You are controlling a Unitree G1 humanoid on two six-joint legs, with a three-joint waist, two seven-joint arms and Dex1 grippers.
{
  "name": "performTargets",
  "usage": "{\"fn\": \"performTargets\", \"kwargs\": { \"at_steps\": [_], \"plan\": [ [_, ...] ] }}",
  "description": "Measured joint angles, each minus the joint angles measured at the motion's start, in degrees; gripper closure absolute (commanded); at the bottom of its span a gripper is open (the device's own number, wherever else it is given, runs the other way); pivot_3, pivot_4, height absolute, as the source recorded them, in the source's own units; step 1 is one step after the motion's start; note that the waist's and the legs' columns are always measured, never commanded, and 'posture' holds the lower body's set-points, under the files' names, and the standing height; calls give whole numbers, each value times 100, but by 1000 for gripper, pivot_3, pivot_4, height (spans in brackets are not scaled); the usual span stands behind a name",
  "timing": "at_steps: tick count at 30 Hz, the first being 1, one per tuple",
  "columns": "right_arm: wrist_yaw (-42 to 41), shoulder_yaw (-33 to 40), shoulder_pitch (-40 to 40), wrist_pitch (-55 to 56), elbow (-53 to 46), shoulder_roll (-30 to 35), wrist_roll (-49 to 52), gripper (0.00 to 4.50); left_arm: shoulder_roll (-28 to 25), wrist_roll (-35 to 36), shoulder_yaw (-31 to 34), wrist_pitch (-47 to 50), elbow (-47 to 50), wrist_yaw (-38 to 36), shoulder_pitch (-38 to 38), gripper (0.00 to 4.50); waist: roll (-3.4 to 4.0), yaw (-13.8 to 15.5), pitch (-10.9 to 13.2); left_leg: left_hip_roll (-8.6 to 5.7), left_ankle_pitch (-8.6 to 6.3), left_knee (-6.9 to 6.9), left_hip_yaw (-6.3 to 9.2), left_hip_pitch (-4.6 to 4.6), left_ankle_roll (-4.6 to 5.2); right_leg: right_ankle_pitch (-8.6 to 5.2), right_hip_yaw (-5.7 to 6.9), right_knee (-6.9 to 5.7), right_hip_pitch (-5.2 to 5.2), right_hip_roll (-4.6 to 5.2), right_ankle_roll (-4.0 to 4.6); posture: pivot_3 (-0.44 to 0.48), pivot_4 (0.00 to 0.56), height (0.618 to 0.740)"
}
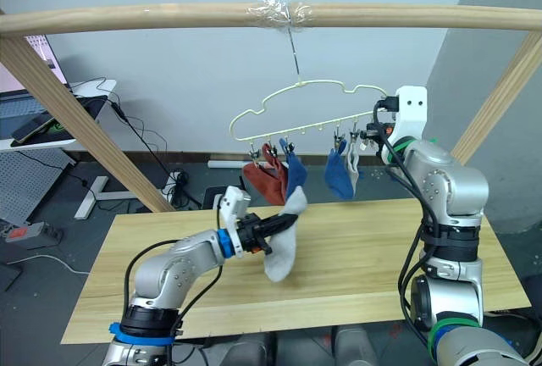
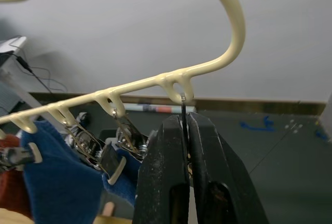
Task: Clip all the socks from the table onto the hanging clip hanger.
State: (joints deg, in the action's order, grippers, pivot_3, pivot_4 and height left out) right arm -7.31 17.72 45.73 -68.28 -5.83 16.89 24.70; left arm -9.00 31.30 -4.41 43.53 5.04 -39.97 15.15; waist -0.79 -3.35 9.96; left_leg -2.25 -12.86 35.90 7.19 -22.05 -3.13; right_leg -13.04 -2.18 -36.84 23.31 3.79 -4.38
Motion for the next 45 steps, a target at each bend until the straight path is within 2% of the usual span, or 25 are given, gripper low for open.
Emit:
{"fn": "performTargets", "kwargs": {
  "at_steps": [8,12,18,24,31,45],
  "plan": [
    [459,850,376,-1319,-310,-457,353,4500,999,-234,-422,-540,-741,273,799,4469,1,-25,0,-1,-1,-3,-6,-9,2,0,-1,9,4,-1,-1,-161,135,740],
    [523,1067,483,-1735,-531,-556,361,4500,1431,-235,-339,-718,-1336,398,1182,4469,2,-74,1,-1,-4,-3,-5,-19,6,-1,-1,8,12,-1,-3,-176,136,740],
    [520,1179,546,-2023,-695,-650,353,4500,1811,-192,3,-923,-2153,571,1704,4469,2,-173,1,-2,-4,-1,-6,-29,6,-2,-1,7,19,-1,-7,-188,139,740],
    [514,1249,568,-2204,-797,-727,340,4500,1738,-110,303,-1075,-2774,572,1898,4469,3,-224,1,-1,-4,-2,-5,-34,7,-3,0,8,24,-4,-8,-195,136,740],
    [507,1246,569,-2250,-916,-803,301,4500,1714,-91,413,-1287,-2894,562,1977,4469,3,-236,1,-1,-4,-2,-4,-37,6,-2,0,7,28,-4,-9,-195,131,740],
    [502,1196,562,-2223,-962,-1031,183,4500,1710,-105,102,-1413,-2783,347,1996,4469,4,-306,0,-1,-4,-2,-3,-36,6,-2,-1,4,30,-4,-9,-190,122,740]
  ]
}}
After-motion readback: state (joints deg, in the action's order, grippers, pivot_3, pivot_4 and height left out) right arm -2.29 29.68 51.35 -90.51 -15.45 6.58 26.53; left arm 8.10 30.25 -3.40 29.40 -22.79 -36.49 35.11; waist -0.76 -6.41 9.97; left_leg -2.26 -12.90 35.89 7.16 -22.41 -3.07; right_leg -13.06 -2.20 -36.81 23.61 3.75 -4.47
